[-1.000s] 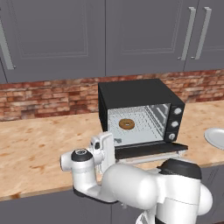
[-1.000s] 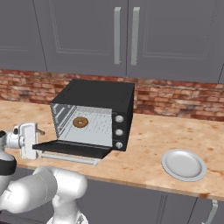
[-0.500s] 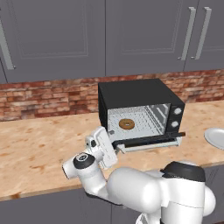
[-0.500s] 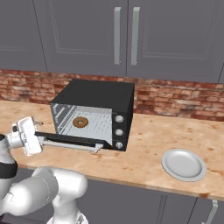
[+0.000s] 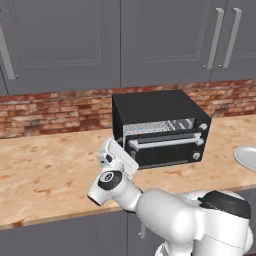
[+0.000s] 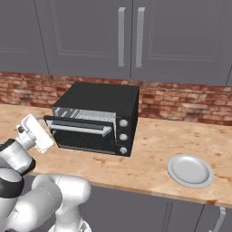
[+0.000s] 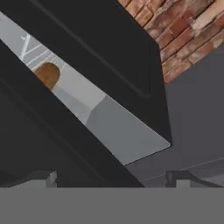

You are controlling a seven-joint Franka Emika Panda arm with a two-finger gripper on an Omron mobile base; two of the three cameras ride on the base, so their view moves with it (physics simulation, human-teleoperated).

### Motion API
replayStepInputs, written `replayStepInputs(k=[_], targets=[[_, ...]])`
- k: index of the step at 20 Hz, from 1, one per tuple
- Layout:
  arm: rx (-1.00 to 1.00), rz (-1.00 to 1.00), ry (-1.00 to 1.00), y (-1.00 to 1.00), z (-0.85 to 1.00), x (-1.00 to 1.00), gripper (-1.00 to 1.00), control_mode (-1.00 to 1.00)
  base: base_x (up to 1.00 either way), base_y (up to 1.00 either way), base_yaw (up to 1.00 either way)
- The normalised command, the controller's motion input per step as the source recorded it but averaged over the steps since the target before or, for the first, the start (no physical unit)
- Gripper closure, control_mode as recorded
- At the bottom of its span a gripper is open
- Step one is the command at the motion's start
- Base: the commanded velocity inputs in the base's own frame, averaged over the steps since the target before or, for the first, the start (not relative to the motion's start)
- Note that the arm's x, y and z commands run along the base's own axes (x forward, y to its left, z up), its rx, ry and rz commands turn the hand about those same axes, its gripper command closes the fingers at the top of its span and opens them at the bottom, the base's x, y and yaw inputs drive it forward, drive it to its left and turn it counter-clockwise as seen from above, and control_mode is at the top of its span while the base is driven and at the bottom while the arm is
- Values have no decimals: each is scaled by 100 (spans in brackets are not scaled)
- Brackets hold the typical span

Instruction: Pick up the bagel from the plate, place it on the toaster oven rack, close the door, and set the timer.

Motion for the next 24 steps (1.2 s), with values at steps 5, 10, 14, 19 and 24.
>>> replayStepInputs(k=[5, 10, 14, 19, 24], targets=[[-23, 32, 0, 0, 12, 46, -100, -100, 0, 0, 0], [-23, 28, 1, 0, 16, 26, -100, -100, 0, 0, 0], [-23, 20, 8, 7, 21, 19, -100, -100, 0, 0, 0], [-19, 18, 2, 8, 42, -38, -100, -100, 0, 0, 0], [-6, 14, 1, 14, 76, -100, -100, -100, 0, 0, 0]])
